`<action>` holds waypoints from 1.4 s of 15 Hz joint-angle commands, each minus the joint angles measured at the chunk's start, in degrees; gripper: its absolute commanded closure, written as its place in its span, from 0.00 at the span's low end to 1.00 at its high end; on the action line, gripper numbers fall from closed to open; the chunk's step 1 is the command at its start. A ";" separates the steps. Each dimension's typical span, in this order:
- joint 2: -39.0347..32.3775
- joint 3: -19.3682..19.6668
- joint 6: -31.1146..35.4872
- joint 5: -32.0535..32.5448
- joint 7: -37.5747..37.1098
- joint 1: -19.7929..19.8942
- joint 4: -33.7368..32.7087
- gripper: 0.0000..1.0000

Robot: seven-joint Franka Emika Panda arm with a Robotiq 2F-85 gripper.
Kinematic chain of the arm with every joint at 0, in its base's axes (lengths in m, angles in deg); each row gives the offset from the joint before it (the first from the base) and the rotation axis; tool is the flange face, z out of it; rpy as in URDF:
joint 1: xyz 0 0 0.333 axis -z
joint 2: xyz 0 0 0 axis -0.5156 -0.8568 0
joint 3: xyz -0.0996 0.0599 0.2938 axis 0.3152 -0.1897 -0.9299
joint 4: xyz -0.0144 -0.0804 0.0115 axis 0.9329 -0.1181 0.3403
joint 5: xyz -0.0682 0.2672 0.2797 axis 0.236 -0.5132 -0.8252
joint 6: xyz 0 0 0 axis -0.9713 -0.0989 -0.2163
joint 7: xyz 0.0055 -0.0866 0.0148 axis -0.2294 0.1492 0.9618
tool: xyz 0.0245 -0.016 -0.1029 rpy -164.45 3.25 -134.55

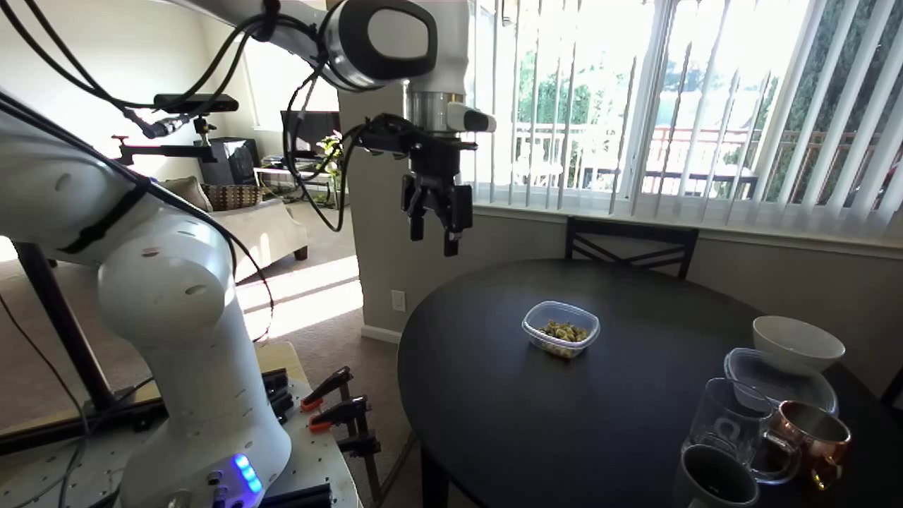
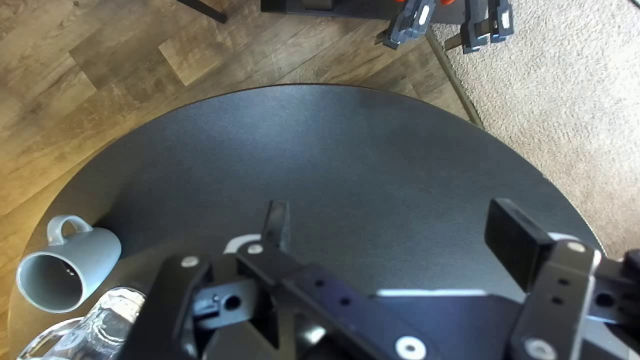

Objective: Take the candy out of the bowl

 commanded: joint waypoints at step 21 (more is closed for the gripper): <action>-53.35 -1.79 24.30 2.11 9.09 -0.89 -38.75 0.00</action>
